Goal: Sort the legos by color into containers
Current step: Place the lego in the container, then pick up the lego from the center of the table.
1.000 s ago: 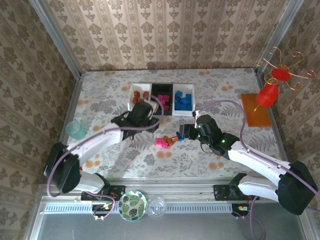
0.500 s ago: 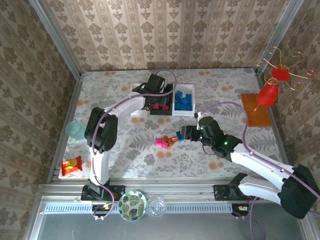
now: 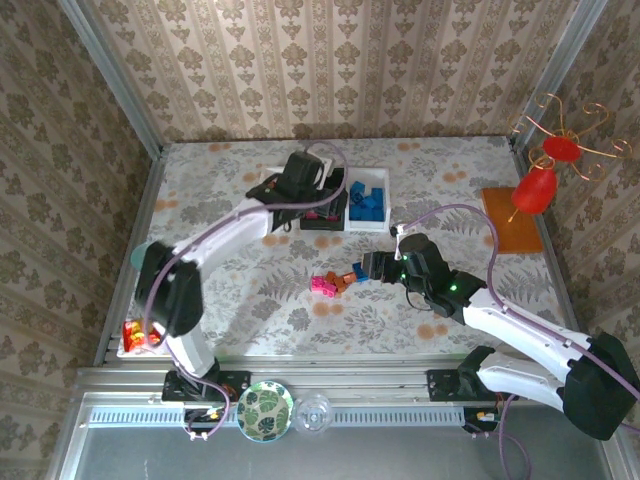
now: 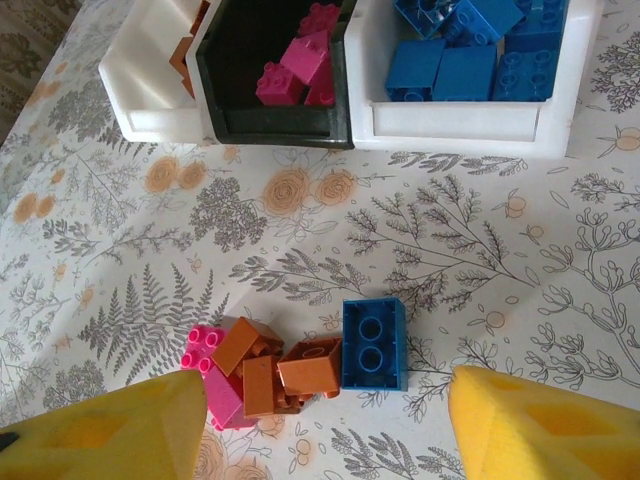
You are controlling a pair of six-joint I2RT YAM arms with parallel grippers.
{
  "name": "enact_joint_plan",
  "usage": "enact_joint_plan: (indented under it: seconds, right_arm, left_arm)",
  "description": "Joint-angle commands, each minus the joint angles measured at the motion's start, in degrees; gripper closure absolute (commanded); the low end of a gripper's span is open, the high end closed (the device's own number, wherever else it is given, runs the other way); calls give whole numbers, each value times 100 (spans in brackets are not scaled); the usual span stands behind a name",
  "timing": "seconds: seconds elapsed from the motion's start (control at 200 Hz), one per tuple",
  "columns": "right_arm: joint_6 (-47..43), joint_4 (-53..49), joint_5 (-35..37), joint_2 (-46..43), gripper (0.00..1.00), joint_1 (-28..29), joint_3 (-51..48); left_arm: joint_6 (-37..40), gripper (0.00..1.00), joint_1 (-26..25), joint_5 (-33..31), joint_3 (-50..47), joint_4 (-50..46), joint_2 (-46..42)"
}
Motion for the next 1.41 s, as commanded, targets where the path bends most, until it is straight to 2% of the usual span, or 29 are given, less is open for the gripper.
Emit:
enact_joint_plan:
  seconds: [0.0, 0.205, 0.41, 0.465, 0.56, 0.74, 1.17, 1.255, 1.4]
  right_arm:
    - [82, -8, -45, -59, 33, -34, -108]
    - [91, 93, -77, -35, 33, -30, -170]
    - [91, 168, -106, 63, 33, -40, -152]
    - [99, 168, -104, 69, 33, -36, -152]
    - [99, 163, -110, 56, 33, -36, -143]
    - [108, 129, -88, 20, 33, -36, -134]
    - [83, 18, 11, -139, 33, -36, -134]
    - [74, 9, 11, -139, 33, -36, -133]
    - [72, -32, 26, -204, 33, -36, -168]
  left_arm:
    - [-350, 19, -291, 108, -1070, 441, -808]
    - [-924, 21, -500, 327, -3145, 833, -1904]
    - [-991, 21, -742, 502, -4141, 992, -2150]
    - [-1009, 25, -780, 491, -4250, 995, -2099]
    - [-1018, 31, -817, 409, -4321, 1003, -2001]
    - [-834, 29, -884, 144, -4084, 1010, -1410]
    - [-544, 31, -881, -265, -3472, 1451, -332]
    - [-500, 35, -886, -238, -3293, 1433, -133]
    - [-490, 48, -906, -195, -3312, 1427, -27]
